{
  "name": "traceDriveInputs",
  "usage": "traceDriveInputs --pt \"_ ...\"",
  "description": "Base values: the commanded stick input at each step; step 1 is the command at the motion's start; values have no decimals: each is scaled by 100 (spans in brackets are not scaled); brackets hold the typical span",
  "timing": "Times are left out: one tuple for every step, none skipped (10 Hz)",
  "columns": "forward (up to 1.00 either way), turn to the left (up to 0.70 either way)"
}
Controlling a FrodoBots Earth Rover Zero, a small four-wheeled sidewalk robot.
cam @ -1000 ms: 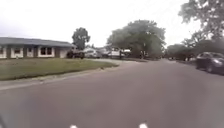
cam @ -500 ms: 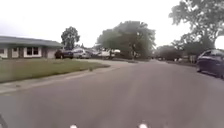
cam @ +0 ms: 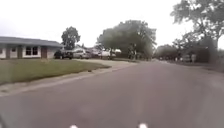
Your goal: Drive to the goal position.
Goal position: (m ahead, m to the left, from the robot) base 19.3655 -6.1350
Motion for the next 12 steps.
traceDriveInputs --pt "100 0" --pt "100 0" --pt "100 0" --pt "100 0" --pt "100 0" --pt "100 0" --pt "100 0" --pt "100 0" --pt "100 -8" --pt "100 -40" --pt "100 -40" --pt "100 -40"
